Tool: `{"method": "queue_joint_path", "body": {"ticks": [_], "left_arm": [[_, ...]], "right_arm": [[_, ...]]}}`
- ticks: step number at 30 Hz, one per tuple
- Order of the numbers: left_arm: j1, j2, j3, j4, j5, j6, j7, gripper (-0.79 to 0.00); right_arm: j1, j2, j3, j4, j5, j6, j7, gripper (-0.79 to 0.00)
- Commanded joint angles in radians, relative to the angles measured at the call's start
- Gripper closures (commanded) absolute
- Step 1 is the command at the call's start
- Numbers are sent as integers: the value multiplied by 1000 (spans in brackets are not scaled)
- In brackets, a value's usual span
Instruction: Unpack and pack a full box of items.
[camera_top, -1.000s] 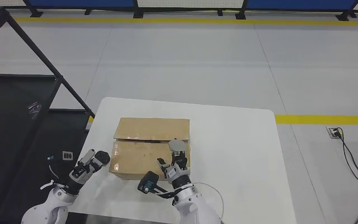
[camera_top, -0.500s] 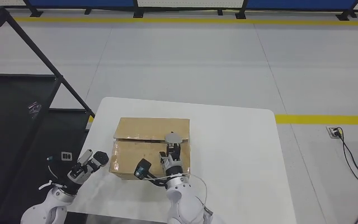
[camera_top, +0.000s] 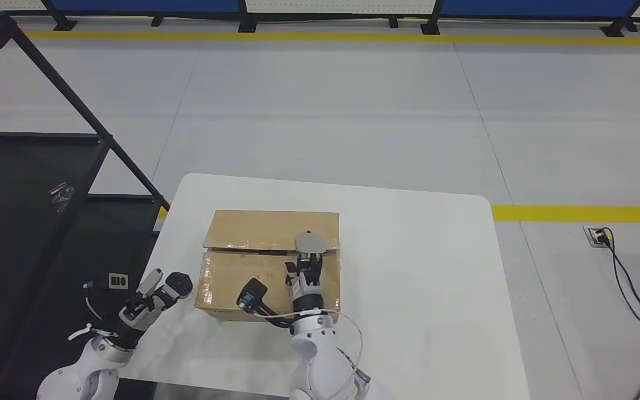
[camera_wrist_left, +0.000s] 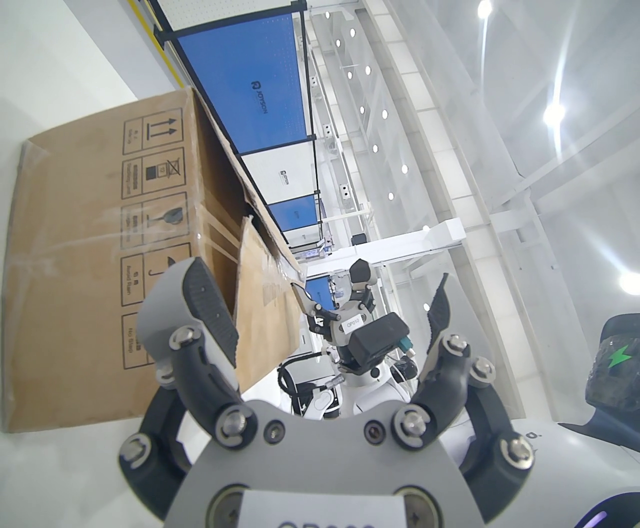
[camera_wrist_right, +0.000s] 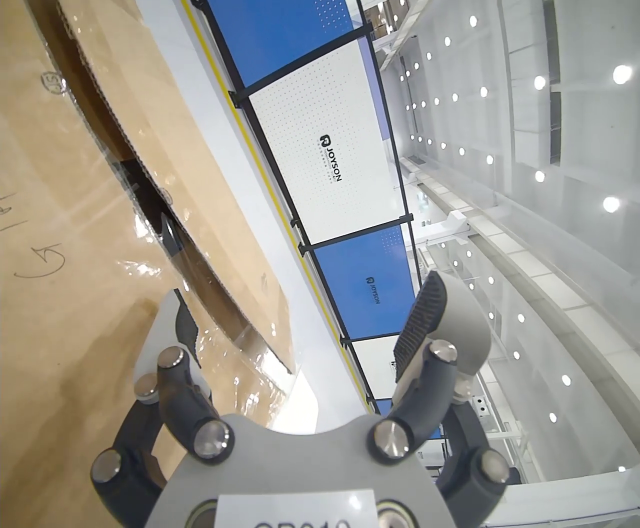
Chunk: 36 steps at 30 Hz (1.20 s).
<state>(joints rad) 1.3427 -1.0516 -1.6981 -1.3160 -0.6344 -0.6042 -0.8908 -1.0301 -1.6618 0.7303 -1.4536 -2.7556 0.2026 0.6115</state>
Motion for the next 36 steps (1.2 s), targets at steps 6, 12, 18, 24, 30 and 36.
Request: {"method": "queue_joint_path", "body": {"ticks": [6,12,18,24,30,36], "left_arm": [[-6,0,0,15,-12,-5,-13,-785],[-13,0,-1,27,-17,-6,-20,-785],[-14,1,-7,27,-14,-10,-20,-785],[3,2,-12,-2,17,-20,-2,-785],[14,2,-11,-21,37,-12,18,-785],[40,1,-11,-70,50,-23,23,-785]], "right_arm": [[-27,-6,25,-7,6,62,-58,-785],[-91,4,90,-107,115,11,-151,-785],[-187,22,222,-278,463,-157,-304,-785],[-223,39,320,-353,646,-347,-355,-785],[-225,40,319,-352,645,-348,-357,-785],[-214,32,344,-368,809,-346,-289,-785]]}}
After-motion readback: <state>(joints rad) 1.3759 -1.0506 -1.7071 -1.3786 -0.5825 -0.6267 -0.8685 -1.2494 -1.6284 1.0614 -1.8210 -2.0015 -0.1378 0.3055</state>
